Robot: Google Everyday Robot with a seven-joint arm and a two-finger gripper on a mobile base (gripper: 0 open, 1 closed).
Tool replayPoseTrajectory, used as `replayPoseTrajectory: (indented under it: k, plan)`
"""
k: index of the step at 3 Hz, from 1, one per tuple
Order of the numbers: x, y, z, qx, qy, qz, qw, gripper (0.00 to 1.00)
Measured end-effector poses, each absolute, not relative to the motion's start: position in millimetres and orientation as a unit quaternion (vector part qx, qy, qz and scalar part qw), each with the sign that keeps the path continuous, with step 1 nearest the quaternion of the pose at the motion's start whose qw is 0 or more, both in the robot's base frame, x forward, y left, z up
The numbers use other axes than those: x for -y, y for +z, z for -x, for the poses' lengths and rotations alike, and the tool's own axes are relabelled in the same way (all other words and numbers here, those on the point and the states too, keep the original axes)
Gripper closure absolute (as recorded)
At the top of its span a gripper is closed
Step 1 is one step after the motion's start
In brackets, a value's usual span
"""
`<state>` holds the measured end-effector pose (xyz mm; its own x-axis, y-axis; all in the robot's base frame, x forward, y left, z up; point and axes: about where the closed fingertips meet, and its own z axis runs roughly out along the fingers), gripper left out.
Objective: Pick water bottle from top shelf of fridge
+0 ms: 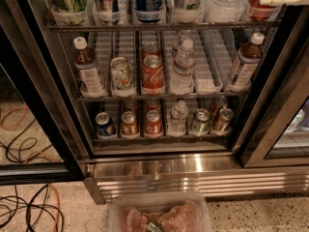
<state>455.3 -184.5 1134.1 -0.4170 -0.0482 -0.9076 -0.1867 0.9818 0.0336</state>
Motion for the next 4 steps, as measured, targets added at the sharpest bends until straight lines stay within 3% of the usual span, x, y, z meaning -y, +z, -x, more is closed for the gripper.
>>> replayPoseTrajectory:
  k: [4]
  plan:
    - [184.5,1134.1,-455.3,-0.839,0.065,0.070,0.535,0.49]
